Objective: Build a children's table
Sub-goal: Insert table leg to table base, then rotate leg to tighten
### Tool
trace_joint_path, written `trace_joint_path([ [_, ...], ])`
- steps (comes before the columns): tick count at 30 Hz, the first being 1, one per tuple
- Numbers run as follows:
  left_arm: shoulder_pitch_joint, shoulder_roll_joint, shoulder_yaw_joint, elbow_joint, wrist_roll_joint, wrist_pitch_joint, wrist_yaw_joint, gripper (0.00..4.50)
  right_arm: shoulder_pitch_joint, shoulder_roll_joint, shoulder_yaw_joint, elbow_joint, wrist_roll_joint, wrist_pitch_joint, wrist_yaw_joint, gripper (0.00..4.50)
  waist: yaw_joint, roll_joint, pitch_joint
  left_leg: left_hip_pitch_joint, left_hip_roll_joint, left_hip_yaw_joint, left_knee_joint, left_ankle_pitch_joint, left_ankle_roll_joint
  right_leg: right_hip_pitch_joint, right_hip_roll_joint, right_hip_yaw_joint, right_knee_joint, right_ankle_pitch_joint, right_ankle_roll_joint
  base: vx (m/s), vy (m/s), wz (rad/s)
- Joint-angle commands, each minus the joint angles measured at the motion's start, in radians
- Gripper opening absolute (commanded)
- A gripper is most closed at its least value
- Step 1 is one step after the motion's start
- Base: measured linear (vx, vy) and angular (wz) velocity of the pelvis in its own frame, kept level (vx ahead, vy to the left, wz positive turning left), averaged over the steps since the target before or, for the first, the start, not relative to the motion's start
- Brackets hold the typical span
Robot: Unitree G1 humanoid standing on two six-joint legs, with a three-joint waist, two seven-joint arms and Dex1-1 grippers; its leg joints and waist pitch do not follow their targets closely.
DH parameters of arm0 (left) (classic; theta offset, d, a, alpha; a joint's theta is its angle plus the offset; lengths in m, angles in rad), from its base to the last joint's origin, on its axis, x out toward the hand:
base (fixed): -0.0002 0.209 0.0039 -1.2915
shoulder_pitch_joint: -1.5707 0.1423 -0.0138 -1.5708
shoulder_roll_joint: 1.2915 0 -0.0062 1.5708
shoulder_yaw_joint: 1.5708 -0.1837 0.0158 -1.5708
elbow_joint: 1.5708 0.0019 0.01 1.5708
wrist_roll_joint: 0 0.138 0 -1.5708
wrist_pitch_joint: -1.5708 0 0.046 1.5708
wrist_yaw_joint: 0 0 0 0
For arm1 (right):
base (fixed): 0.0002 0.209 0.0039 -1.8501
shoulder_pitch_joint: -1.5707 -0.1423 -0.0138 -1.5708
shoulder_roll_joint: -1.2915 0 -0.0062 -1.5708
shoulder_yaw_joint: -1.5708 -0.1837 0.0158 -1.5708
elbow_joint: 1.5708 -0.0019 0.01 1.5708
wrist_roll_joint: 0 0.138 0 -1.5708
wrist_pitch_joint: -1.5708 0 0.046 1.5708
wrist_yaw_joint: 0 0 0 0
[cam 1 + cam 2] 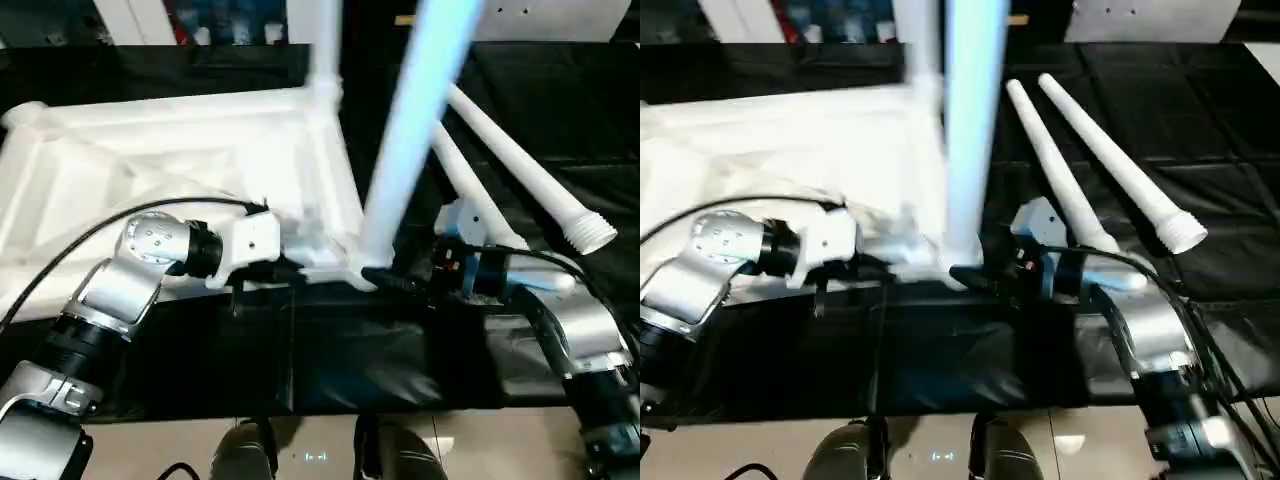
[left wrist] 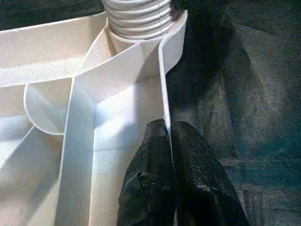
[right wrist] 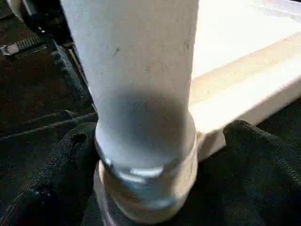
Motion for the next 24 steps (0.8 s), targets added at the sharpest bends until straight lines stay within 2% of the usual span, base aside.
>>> trace_joint_path([
  [1, 0.021, 0.014, -0.061, -0.011, 0.017, -0.022, -0.058, 0.0, -0.019, -0.003, 0.002, 0.012, 0.003, 0.0, 0.027, 4.3, -0.006, -0.011, -0.108, 0.01, 0.045, -0.01, -0.052, -0.132, 0.093, 0.071, -0.083, 0.059, -0.066, -0.318, -0.195, 0.0, 0.0, 0.0],
  [2, 0.022, 0.014, -0.061, -0.012, 0.017, -0.021, -0.058, 0.0, -0.022, -0.003, 0.005, 0.013, 0.007, 0.006, 0.041, 4.3, -0.007, -0.009, -0.109, 0.009, 0.045, -0.01, -0.052, -0.127, 0.096, 0.071, -0.082, 0.059, -0.065, -0.305, -0.198, 0.0, 0.0, 0.0],
  [4, 0.023, 0.015, -0.059, -0.012, 0.019, -0.022, -0.058, 0.0, -0.027, -0.005, 0.01, 0.015, 0.012, 0.01, 0.063, 4.16, -0.006, -0.014, -0.112, 0.009, 0.046, -0.008, -0.05, -0.119, 0.104, 0.071, -0.082, 0.06, -0.062, -0.279, -0.203, 0.0, 0.0, 0.0],
  [6, 0.023, 0.015, -0.057, -0.01, 0.021, -0.024, -0.058, 0.0, -0.032, -0.005, 0.013, 0.02, 0.014, 0.007, 0.073, 3.91, -0.006, -0.015, -0.114, 0.008, 0.044, -0.008, -0.048, -0.105, 0.112, 0.072, -0.081, 0.06, -0.058, -0.248, -0.21, 0.0, 0.0, 0.0],
  [7, 0.024, 0.016, -0.056, -0.01, 0.021, -0.025, -0.059, 0.0, -0.034, -0.004, 0.013, 0.02, 0.017, 0.006, 0.077, 3.86, -0.007, -0.02, -0.115, 0.007, 0.044, -0.007, -0.048, -0.102, 0.114, 0.072, -0.08, 0.06, -0.058, -0.244, -0.21, 0.0, 0.0, 0.0],
  [11, 0.027, 0.019, -0.054, -0.008, 0.024, -0.025, -0.062, 0.0, -0.042, -0.005, 0.016, 0.025, 0.027, 0.009, 0.1, 3.5, -0.005, -0.018, -0.115, 0.005, 0.042, -0.007, -0.046, -0.094, 0.12, 0.073, -0.08, 0.059, -0.056, -0.249, -0.207, 0.0, 0.0, 0.0],
  [16, 0.025, 0.02, -0.057, -0.002, 0.029, -0.026, -0.062, 0.0, -0.046, -0.005, 0.017, 0.036, 0.023, 0.013, 0.119, 3.01, -0.006, -0.018, -0.114, 0.004, 0.041, -0.008, -0.046, -0.099, 0.111, 0.075, -0.08, 0.057, -0.06, -0.285, -0.194, 0.0, 0.0, 0.0],
  [17, 0.025, 0.02, -0.057, 0.0, 0.031, -0.028, -0.061, 0.0, -0.045, -0.004, 0.017, 0.037, 0.023, 0.014, 0.121, 2.96, -0.006, -0.021, -0.12, 0.005, 0.041, -0.008, -0.045, -0.092, 0.112, 0.077, -0.078, 0.057, -0.057, -0.275, -0.196, 0.0, 0.0, 0.0],
  [24, 0.034, 0.011, -0.046, -0.01, 0.02, 0.0, -0.046, 0.0, -0.007, 0.014, 0.029, 0.013, 0.026, 0.045, 0.111, 2.73, -0.004, -0.018, -0.121, 0.005, 0.043, -0.008, -0.044, -0.085, 0.116, 0.075, -0.078, 0.056, -0.054, -0.239, -0.209, 0.0, 0.0, 0.0],
])
